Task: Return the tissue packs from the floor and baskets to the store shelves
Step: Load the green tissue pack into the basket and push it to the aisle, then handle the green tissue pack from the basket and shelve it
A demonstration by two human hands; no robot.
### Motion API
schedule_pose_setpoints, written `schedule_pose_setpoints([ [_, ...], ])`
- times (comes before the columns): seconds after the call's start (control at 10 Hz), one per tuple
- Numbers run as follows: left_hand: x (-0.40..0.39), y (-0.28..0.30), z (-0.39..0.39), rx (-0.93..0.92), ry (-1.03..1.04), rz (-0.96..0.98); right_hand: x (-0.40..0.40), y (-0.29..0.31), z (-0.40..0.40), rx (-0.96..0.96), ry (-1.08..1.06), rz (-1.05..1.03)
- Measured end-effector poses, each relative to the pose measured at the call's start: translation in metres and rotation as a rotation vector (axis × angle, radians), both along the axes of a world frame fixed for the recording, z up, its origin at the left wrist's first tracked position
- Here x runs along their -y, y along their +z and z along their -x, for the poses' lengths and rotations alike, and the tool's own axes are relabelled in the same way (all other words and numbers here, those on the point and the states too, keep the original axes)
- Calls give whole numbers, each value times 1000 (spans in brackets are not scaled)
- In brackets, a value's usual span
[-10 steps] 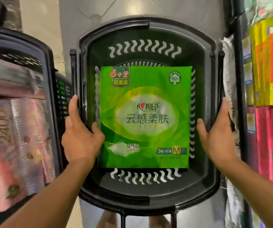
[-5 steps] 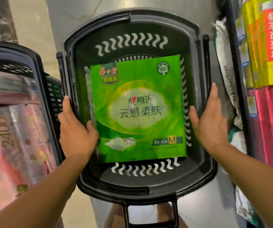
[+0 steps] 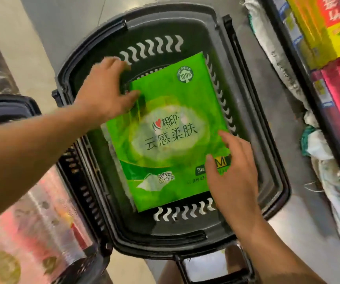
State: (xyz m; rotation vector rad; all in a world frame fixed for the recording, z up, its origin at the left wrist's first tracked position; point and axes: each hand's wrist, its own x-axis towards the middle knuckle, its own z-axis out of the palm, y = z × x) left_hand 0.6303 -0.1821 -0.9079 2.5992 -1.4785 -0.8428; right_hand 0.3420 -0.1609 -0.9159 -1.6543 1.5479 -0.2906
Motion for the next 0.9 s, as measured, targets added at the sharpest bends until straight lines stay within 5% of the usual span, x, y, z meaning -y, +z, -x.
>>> schedule_pose_setpoints([
  [0.1, 30, -1, -9, -92, 23, -161, -6, -13, -1, -60, -443, -165],
  [0.3, 38, -42, -10, -303, 106, -445, -43, -23, -15, -112, -664, -308],
  [0.5, 35, -55, -18, -354, 83, -432, -50, -25, -34, 54, -799, -320],
  [0.9, 27, -62, -18, -421, 77, -279, -63, -46, -42, 450, -1085, -738],
])
